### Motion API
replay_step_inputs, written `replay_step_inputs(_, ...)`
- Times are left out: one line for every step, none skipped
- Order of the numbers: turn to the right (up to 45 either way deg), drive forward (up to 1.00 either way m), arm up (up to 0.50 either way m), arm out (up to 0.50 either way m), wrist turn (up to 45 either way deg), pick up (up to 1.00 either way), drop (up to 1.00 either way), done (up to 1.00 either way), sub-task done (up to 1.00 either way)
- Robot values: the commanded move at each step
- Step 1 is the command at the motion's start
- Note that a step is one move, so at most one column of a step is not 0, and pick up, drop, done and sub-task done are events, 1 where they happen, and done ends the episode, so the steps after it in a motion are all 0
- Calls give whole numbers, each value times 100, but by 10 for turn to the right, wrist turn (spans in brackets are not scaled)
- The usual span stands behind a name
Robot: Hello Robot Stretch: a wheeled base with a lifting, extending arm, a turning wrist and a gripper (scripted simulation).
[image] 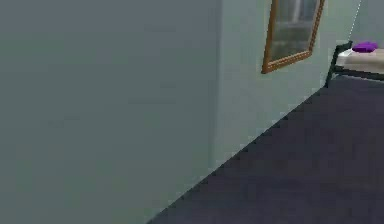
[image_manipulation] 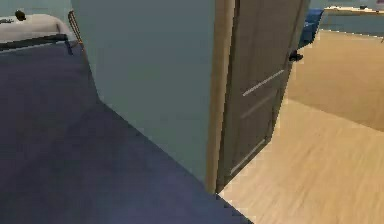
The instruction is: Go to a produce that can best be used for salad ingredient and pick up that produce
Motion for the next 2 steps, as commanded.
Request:
replay_step_inputs(450, 0, 0, 0, 0, 0, 0, 0, 0)
replay_step_inputs(450, 0, 0, 0, 0, 0, 0, 0, 0)
